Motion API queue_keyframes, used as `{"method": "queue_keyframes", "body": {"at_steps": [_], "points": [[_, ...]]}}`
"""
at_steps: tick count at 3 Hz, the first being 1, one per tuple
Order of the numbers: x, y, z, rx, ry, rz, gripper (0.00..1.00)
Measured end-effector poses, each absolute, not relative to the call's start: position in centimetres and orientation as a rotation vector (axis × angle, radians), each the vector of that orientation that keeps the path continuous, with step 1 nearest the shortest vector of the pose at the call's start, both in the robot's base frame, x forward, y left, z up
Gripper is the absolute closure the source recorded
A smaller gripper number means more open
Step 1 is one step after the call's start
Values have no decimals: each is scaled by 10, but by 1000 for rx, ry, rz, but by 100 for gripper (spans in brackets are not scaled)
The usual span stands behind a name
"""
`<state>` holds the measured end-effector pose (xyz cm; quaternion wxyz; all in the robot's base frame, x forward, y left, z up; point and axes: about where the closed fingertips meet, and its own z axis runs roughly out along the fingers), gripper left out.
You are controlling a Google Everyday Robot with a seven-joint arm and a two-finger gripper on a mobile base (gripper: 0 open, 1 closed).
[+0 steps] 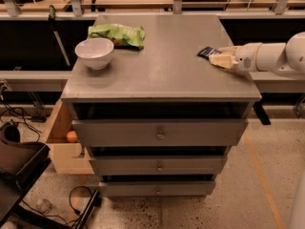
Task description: Place rxbar blueberry into white bowl
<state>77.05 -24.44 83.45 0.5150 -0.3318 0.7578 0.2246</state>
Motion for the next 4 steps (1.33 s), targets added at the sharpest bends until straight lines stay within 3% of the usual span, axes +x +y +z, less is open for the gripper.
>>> {"method": "queue_keyframes", "body": {"at_steps": [1,4], "points": [[771,-242,834,-798,1819,544,100],[777,-221,946,-842,1722,206,100]]}}
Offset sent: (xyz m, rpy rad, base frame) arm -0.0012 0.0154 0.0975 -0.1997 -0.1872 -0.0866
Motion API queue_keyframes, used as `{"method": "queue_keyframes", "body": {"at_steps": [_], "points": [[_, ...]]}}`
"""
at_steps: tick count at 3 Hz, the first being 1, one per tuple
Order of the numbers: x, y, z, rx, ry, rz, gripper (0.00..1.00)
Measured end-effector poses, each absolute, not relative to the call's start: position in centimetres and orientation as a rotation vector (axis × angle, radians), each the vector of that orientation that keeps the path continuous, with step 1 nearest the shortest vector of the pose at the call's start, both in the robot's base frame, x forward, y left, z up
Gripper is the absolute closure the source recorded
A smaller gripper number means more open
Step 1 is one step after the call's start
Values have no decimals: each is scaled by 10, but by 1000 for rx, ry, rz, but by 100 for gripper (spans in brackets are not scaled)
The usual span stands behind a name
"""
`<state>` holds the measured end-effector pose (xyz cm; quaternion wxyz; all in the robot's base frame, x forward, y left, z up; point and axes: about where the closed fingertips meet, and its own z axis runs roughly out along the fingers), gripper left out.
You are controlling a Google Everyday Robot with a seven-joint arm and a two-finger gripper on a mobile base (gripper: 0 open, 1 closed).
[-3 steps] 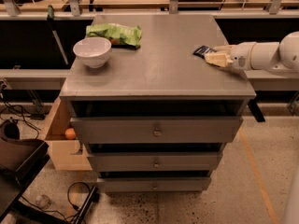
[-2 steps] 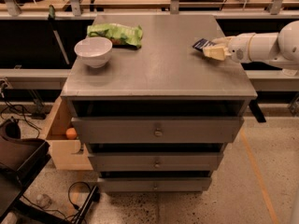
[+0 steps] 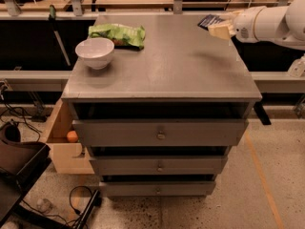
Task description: Place rxbar blueberry into white bowl
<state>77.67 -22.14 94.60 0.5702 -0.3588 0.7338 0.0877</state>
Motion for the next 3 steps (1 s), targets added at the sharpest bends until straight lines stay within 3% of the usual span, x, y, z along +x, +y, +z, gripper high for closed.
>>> {"method": "queue_keyframes", "body": {"at_steps": [3], "points": [[806,-112,952,-1171,1703,281,100]]}}
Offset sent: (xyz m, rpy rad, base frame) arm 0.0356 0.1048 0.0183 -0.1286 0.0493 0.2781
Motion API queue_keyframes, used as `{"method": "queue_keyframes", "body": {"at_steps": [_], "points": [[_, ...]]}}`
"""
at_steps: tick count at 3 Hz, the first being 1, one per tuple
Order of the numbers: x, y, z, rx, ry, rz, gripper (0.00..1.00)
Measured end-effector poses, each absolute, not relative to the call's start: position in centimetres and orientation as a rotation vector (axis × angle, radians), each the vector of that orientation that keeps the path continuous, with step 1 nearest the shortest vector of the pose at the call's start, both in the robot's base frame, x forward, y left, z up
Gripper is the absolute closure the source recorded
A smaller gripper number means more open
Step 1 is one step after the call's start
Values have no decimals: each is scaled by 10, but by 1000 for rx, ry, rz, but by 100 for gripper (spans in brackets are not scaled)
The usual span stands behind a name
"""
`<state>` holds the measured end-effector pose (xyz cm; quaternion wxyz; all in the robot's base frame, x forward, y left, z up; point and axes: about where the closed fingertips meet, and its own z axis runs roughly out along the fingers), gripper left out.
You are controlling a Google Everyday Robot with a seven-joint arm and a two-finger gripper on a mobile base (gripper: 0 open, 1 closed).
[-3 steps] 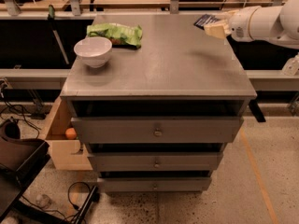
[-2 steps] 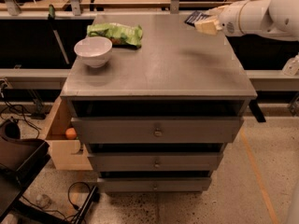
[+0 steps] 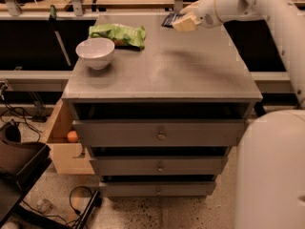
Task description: Place rxbar blueberry into white bowl
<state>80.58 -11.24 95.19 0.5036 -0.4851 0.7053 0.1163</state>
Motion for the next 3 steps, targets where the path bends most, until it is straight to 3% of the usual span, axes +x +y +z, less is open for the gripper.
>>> {"method": "queue_keyframes", "body": {"at_steps": [3], "points": [[776,7,948,-1573,1638,368,100]]}}
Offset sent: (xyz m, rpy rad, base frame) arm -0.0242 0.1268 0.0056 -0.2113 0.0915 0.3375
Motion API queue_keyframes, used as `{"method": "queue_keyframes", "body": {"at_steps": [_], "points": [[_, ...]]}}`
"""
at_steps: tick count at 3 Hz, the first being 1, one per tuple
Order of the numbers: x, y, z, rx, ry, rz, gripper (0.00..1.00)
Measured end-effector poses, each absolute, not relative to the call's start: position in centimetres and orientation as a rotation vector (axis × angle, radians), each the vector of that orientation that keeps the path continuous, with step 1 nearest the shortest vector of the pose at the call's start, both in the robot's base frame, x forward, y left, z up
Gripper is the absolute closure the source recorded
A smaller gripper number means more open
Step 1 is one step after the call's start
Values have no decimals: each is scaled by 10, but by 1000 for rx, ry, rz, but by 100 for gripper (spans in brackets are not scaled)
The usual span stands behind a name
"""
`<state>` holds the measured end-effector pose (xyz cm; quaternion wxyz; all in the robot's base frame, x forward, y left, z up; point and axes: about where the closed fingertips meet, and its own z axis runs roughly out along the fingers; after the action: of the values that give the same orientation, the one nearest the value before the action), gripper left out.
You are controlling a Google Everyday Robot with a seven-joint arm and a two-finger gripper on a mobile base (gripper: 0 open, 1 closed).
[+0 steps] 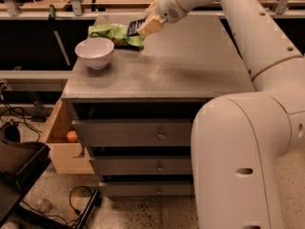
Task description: Place rxbar blueberry into white bowl
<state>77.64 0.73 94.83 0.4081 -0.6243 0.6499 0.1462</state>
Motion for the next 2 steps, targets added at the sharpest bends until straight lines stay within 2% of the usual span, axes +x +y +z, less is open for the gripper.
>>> {"method": "queue_keyframes", "body": {"at_steps": [2], "points": [[746,79,957,-1777,1501,442,100]]}}
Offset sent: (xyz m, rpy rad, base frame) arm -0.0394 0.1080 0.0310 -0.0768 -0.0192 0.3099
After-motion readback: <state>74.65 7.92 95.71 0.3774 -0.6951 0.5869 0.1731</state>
